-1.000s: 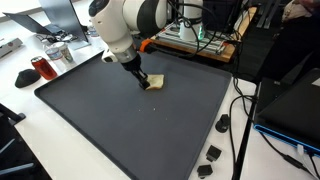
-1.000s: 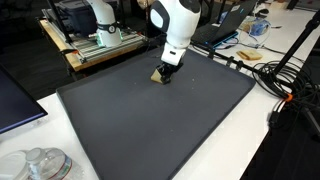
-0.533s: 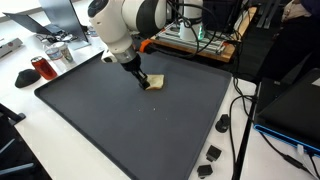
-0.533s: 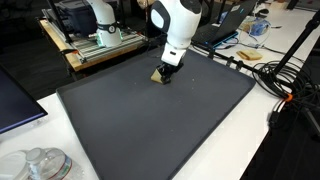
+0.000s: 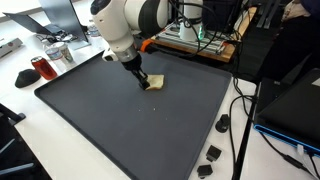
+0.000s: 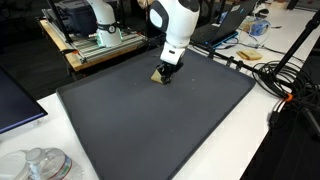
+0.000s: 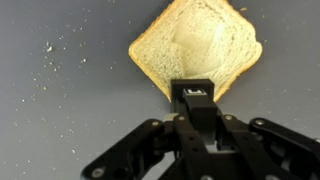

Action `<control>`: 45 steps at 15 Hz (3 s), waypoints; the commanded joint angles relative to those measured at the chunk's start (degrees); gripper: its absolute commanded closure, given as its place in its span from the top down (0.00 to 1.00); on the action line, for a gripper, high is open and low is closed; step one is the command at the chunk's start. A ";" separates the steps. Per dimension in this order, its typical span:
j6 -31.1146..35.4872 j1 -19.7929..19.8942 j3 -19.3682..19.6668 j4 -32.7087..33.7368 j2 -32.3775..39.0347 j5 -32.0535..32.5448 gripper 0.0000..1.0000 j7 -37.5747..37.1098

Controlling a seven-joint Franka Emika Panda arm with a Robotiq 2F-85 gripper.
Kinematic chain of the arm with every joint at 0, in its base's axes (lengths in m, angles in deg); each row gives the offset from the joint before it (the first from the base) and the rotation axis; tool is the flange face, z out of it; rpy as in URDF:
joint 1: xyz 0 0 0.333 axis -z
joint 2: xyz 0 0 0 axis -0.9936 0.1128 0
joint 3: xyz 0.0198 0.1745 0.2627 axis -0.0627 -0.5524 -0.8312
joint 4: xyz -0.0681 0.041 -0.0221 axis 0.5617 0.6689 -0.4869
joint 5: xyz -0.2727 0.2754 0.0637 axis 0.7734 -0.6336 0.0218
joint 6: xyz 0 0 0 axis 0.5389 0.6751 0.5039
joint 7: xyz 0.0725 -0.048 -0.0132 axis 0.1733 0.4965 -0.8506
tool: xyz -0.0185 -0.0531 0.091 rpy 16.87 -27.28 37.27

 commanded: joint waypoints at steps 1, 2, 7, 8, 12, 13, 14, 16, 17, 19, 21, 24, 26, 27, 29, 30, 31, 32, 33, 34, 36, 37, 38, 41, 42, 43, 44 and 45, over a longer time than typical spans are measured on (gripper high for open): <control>11.48 -1.40 0.30 -6.27 -0.14 -1.21 0.05 -2.24; 14.40 -1.65 0.26 -7.92 -0.54 -1.20 0.05 -2.72; 24.03 -2.60 0.37 -12.59 -0.93 -1.40 0.05 -5.30; 24.65 -2.89 0.59 -12.95 -0.95 -1.25 0.05 -5.98; 22.72 -4.16 1.74 -11.95 -0.68 -0.45 0.05 -8.28; 22.33 -4.28 1.81 -11.63 -0.52 -0.51 0.05 -8.37; 20.68 -4.36 2.01 -10.66 -0.02 -0.84 0.05 -9.08; 19.14 -5.25 3.25 -9.10 0.99 -0.40 0.05 -12.45; 19.09 -6.09 4.07 -8.51 1.43 0.28 0.05 -14.73; 17.19 -6.76 4.32 -7.41 1.79 1.40 0.05 -14.97; 15.53 -6.96 4.48 -6.57 2.01 2.61 0.05 -13.40; 13.72 -7.47 4.78 -5.79 2.37 6.69 0.05 -10.78; 14.13 -7.03 4.18 -6.01 2.32 9.26 0.05 -6.75; 15.17 -6.76 3.95 -6.45 2.24 10.44 0.05 -4.58; 16.11 -6.15 3.38 -6.88 2.22 12.17 0.05 0.09; 16.88 -5.61 2.92 -7.10 2.20 12.54 0.05 2.75; 17.63 -5.04 2.47 -7.27 2.19 12.58 0.05 5.30; 17.75 -4.24 1.84 -7.22 2.31 12.13 0.05 8.26; 17.79 -3.61 1.37 -7.14 2.52 11.78 0.05 10.94; 18.66 -2.80 0.76 -7.24 2.64 11.41 0.05 13.68; 19.83 -0.69 -0.84 -7.16 3.17 10.20 0.05 19.32; 18.81 -0.46 -0.91 -6.56 3.62 10.28 0.05 20.13; 18.32 0.20 -1.49 -6.28 3.83 9.97 0.05 21.68; 15.98 3.17 -4.02 -4.81 4.79 7.49 0.05 27.94; 15.31 3.77 -4.48 -4.38 5.00 6.76 0.05 28.97; 13.71 2.78 -3.56 -3.86 5.20 7.59 0.05 27.11; 12.80 2.69 -3.57 -3.73 5.02 7.51 0.05 26.78; 12.17 2.31 -3.28 -3.90 4.44 7.66 0.05 25.65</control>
